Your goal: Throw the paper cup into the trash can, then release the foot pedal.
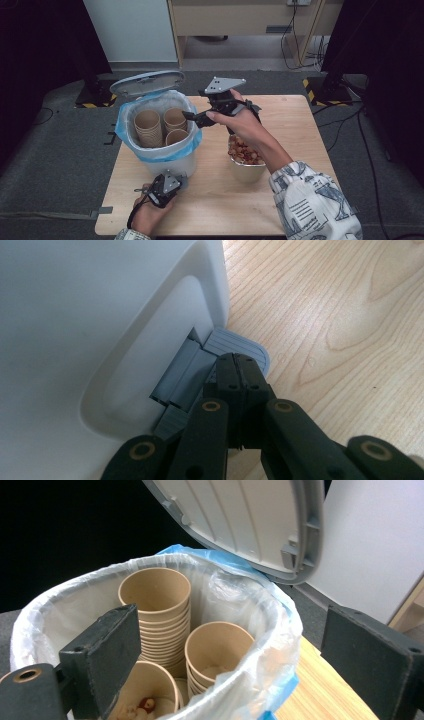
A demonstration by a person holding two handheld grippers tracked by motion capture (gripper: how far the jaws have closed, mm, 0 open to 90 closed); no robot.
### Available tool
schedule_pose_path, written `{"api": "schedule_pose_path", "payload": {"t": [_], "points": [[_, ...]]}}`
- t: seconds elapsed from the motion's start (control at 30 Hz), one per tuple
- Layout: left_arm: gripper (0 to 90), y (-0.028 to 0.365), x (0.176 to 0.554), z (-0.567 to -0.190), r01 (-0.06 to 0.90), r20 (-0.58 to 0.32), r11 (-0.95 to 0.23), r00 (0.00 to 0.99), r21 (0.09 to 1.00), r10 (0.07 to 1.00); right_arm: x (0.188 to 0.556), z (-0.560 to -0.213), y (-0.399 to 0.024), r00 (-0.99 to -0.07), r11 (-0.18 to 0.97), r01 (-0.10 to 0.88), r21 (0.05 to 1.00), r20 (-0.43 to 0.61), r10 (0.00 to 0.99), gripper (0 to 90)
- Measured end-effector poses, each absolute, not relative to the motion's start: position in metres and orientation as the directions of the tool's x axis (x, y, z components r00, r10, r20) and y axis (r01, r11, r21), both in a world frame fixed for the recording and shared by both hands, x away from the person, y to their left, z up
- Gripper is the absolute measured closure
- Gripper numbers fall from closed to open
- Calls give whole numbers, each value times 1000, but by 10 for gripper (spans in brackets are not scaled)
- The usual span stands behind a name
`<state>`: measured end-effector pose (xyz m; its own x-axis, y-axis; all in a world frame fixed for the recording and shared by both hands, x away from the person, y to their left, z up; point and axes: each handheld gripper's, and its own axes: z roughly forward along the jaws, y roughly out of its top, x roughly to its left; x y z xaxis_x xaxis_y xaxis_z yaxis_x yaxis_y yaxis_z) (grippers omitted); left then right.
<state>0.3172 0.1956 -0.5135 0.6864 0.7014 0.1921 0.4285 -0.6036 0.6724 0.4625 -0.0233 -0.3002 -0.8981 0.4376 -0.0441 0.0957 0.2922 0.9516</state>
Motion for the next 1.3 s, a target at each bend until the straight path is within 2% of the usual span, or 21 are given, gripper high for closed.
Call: {"api": "schedule_pose_path", "payload": {"t": [0.97, 1.3], "points": [[894, 196, 317, -513, 429, 192, -604, 687, 672, 701, 470, -297, -63, -852, 271, 125, 954, -37, 522, 89], [891, 196, 317, -514, 429, 190, -600, 686, 675, 703, 473, -299, -89, -827, 266, 141, 954, -35, 561, 86]]}}
